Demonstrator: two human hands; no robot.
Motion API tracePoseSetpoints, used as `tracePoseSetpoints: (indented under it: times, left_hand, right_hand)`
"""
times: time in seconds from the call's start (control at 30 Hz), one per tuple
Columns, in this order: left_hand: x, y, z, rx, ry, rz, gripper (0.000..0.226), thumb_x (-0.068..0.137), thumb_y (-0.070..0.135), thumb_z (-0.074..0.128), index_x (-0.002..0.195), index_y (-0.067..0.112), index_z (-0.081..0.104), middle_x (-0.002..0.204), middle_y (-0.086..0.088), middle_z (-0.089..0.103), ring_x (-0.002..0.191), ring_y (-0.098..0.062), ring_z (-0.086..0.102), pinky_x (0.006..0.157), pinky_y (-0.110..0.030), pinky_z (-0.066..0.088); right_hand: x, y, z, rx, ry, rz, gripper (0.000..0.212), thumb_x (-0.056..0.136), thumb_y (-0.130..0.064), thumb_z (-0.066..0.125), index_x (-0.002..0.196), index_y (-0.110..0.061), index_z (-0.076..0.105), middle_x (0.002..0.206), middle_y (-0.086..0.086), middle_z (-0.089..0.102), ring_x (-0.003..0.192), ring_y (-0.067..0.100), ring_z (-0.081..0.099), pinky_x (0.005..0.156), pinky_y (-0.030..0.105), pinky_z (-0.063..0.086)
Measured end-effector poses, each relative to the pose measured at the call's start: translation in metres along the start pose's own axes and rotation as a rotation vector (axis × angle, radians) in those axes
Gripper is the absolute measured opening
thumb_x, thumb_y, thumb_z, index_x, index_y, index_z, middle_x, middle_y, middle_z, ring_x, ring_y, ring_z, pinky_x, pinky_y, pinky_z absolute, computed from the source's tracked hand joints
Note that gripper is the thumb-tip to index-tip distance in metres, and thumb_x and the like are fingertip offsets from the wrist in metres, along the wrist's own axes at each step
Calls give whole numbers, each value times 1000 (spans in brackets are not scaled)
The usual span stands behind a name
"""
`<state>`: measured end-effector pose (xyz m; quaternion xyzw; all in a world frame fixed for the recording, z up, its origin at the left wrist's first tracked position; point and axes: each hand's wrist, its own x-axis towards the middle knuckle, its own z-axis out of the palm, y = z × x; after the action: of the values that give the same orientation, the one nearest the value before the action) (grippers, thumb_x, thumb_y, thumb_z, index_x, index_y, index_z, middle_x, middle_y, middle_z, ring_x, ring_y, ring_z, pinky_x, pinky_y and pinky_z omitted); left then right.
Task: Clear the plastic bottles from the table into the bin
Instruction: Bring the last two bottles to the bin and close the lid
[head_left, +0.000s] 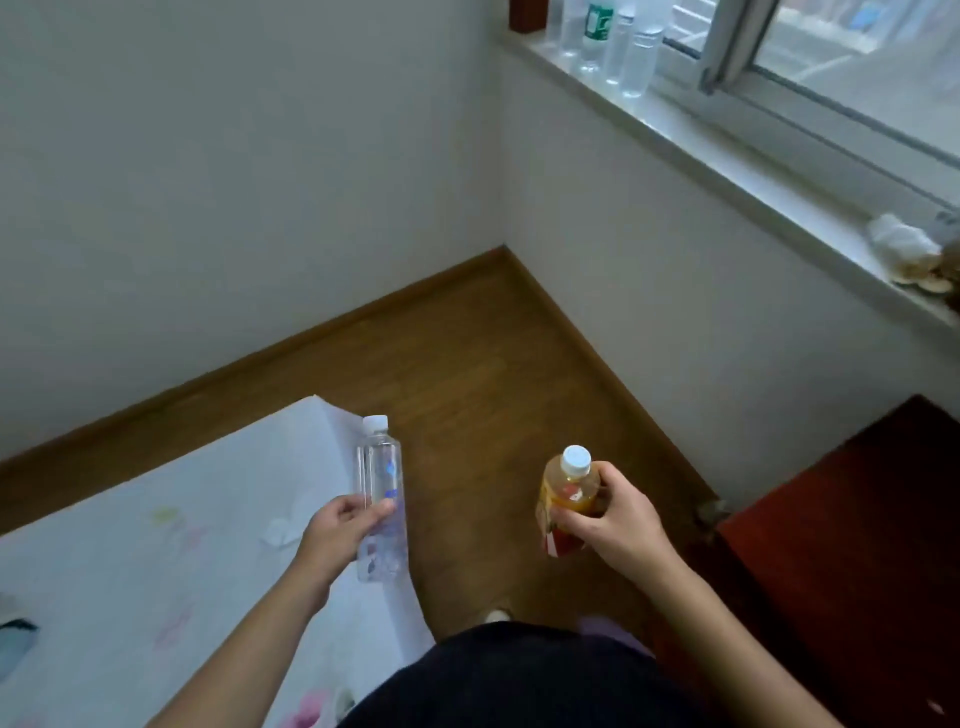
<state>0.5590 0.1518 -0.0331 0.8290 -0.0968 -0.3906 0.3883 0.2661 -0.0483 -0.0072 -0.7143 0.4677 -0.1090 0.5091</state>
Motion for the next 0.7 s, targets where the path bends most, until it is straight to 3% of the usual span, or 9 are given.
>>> tracePoseSetpoints:
  times: [0.1, 0.23, 0.37, 0.47, 0.57, 0.7]
  left_hand:
    - [11, -14, -22, -82, 66, -50, 55, 81, 43, 82, 126, 24, 56, 115, -2, 69, 102, -23, 70, 87, -46, 61]
    - [28, -8, -26, -47, 190, -13, 56, 80, 34, 85, 125, 29, 53, 117, 3, 64, 104, -18, 65, 71, -31, 59]
    - [55, 19, -22, -3, 305, 33, 58, 77, 36, 87, 122, 31, 51, 115, 9, 63, 107, -15, 63, 77, -28, 57]
    - [84, 55, -23, 0, 413, 61, 59, 77, 40, 85, 124, 29, 51, 117, 7, 64, 108, -14, 63, 81, -27, 54]
    - [110, 94, -25, -47, 565, 46, 60, 79, 39, 84, 127, 24, 51, 120, 4, 65, 109, -15, 63, 81, -26, 52]
    - [144, 134, -26, -168, 722, 13, 58, 82, 31, 83, 129, 23, 50, 126, 0, 63, 116, -19, 63, 82, -29, 51]
  right_hand:
    - [28, -15, 24, -27, -72, 11, 50, 59, -61, 79, 102, -46, 57, 99, -24, 70, 95, -1, 67, 80, 24, 58]
    - [76, -29, 36, -57, -123, -1, 47, 58, -66, 77, 97, -54, 53, 99, -40, 64, 95, -13, 63, 68, 12, 52]
    - [139, -40, 32, -91, -121, 16, 51, 63, -57, 82, 105, -51, 51, 98, -28, 66, 92, -5, 65, 70, 14, 54]
    - [200, -51, 20, -98, -126, 2, 56, 69, -47, 85, 114, -43, 52, 98, -27, 62, 90, -7, 60, 70, 13, 51]
    - [263, -70, 7, -97, -151, -33, 58, 69, -48, 84, 117, -38, 54, 100, -24, 62, 91, -5, 60, 71, 14, 48]
    - [340, -107, 3, -104, -205, -128, 55, 68, -49, 84, 113, -43, 53, 102, -23, 65, 95, -5, 62, 71, 13, 48]
